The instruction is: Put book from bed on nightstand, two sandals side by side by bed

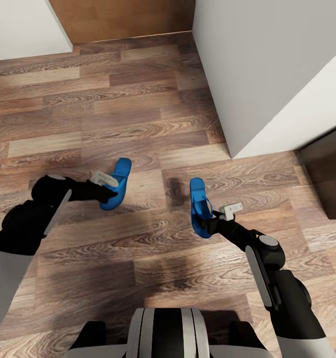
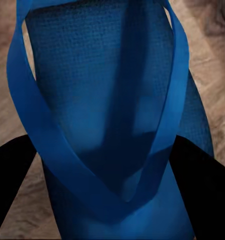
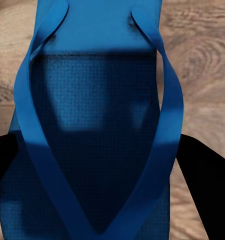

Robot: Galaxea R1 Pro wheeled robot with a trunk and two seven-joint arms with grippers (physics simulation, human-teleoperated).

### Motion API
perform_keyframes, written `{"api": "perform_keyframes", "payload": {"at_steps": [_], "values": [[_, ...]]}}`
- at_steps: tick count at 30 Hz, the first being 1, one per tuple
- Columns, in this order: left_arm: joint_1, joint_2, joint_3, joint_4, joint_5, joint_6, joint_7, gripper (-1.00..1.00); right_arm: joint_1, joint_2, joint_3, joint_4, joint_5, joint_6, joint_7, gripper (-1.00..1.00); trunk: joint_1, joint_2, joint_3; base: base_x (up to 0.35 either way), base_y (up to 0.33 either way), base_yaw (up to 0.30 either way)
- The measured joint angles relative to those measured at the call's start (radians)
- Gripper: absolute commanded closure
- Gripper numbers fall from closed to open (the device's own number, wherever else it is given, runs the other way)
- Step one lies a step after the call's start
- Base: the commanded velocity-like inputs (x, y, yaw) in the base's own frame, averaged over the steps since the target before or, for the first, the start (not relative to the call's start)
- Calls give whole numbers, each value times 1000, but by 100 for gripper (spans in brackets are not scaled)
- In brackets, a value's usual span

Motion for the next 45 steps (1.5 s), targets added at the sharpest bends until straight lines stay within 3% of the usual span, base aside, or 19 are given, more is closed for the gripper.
{"api": "perform_keyframes", "payload": {"at_steps": [4,5,6,7,8,9,10,11,15,16,22,39,45], "values": [[79,-30,50,-64,11,33,130,100,-2,12,2,0,1,31,-4,100,0,0,6,0,0,-12],[130,-54,87,-90,13,33,190,100,-2,18,2,0,1,52,-6,100,0,0,8,0,0,-7],[132,-55,89,-90,17,33,192,100,-2,18,2,0,1,52,-6,100,0,0,9,0,0,-4],[177,-74,134,-110,15,32,232,100,-1,23,5,0,2,66,-9,100,0,0,11,0,0,-4],[199,-82,162,-122,19,32,247,100,-1,26,6,0,5,71,-12,100,0,0,12,0,0,-4],[199,-82,163,-122,27,33,247,100,-1,27,6,0,5,71,-12,100,0,0,14,0,0,-2],[237,-95,213,-151,25,32,268,100,0,37,8,0,6,79,-23,100,0,0,15,0,0,-2],[261,-102,234,-164,32,32,275,100,1,45,10,0,8,83,-33,100,0,0,17,0,0,-1],[346,-128,279,-192,42,33,296,100,3,75,19,0,11,94,-91,100,0,0,22,0,0,0],[382,-148,296,-200,46,33,305,100,6,87,20,0,13,96,-120,100,0,0,22,0,0,0],[415,-188,311,-209,46,32,318,100,13,90,21,0,10,93,-140,100,-1,1,35,0,0,0],[427,-226,358,-211,39,32,327,100,16,91,25,0,10,92,-144,100,-9,5,101,0,0,0],[433,-236,371,-211,40,33,366,100,16,91,21,0,5,93,-143,100,-12,6,124,0,0,0]]}}
